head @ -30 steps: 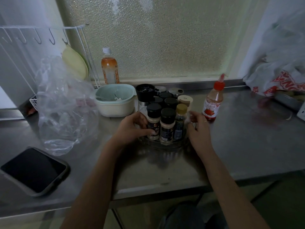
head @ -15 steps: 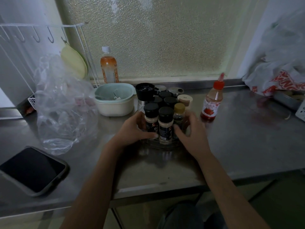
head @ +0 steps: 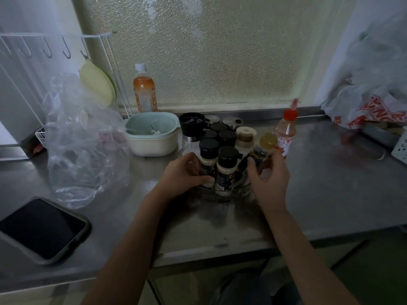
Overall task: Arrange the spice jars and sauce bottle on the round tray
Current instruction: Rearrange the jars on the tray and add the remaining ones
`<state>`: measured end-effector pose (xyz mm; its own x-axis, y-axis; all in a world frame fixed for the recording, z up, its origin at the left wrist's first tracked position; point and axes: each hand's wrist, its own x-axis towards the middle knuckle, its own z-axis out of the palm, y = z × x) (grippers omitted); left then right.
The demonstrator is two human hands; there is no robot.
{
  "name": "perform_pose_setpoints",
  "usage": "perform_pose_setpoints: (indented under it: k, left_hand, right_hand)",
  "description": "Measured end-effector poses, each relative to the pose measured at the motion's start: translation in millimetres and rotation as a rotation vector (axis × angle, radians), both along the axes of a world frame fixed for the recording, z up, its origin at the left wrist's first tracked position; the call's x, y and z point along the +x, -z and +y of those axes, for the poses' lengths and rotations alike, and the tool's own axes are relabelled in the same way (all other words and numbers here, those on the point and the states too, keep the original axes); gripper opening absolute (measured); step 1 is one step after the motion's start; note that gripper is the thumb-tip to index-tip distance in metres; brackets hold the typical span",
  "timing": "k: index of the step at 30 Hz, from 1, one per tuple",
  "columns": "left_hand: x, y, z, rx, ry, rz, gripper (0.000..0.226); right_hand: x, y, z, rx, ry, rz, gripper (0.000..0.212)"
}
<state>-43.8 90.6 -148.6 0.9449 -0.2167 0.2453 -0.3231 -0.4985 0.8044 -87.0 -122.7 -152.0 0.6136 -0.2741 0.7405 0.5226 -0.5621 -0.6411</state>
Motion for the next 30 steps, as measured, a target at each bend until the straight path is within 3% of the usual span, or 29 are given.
perform_pose_setpoints:
  k: [5,10,15,20,30]
  left_hand:
    - [-2,-1,1,0.052,0.010,-0.013,0.065]
    - [-1,-2,0,0.066,0.002,-0.025,0.068]
    - [0,0,0,0.090,0.008,-0.073,0.070]
    - [1,3,2,0.071,0.014,-0.074,0.059]
    - [-3,-2,1,0.111,0.007,-0.024,0.078]
  right_hand:
    - [4,1,3,-0.125,-0.072,0.259,0.022]
    - [-6,-2,4,0.025,-0.064,0.162,0.026]
    - [-11,2,13,-0.356,-0.091,0.279,0.043]
    - [-9,5,16,-0.201,-0.109,0.306,0.035]
    - [-6,11,23,-0.009,-0.142,0.417,0.030]
